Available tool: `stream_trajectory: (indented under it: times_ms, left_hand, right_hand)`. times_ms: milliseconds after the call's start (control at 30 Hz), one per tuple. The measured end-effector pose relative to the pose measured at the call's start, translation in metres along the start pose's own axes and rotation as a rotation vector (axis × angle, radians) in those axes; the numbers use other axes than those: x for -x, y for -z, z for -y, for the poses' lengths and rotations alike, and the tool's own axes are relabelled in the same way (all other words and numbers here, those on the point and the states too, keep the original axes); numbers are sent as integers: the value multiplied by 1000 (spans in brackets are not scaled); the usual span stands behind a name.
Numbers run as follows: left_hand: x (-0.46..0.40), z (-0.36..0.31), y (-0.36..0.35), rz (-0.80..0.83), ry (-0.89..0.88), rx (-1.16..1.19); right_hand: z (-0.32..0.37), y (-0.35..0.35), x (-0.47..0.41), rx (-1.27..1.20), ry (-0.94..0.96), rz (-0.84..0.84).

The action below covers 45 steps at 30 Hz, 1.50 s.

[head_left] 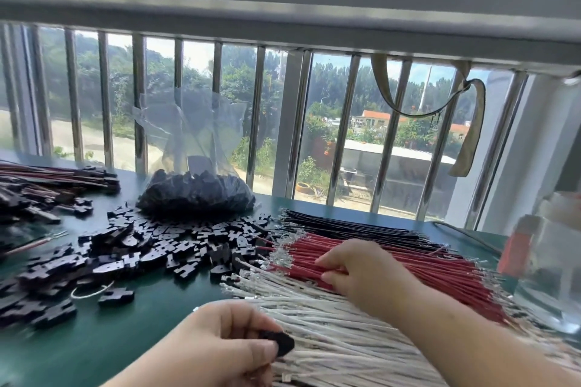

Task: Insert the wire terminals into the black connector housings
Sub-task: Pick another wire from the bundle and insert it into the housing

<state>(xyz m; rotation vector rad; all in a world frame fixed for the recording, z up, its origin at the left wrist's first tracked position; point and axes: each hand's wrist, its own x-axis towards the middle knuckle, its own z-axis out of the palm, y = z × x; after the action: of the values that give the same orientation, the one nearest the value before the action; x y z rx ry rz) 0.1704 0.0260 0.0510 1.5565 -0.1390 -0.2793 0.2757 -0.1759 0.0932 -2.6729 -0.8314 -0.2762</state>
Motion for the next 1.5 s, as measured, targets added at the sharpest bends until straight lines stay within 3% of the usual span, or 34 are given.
stream_trajectory:
  times_ms: [167,333,567,800,967,1100,1167,1333,1400,1500]
  left_hand:
    - [3,-1,3,-1,29,65]
    - [4,-2,1,-65,27,173]
    - [6,-2,2,-71,21,148]
    - [7,-1,1,-84,24,143]
    - [5,-3,1,-81,30,132]
    - [5,-2,1,-84,36,125]
    - [5,-2,1,-84,36,129]
    - [6,-3,0,-103,25,150]
    - [6,-2,0,-107,23,157]
    - [6,-3,-2,-108,21,161]
  right_hand:
    - [0,-17,1,256,95,-152]
    - [1,-3,2,203,103,-70]
    - [4,5,16,-211,-7,-242]
    - [6,-4,28,20,119,-118]
    - [8,-6,30,446,144,-174]
    - [4,-13,26,437,179,-168]
    - [2,-13,24,358,197,-212]
    - [-2,0,26,-230,3,-448]
    - [-1,3,26,-264,-35,-453]
    - [4,6,28,-281,-19,-334]
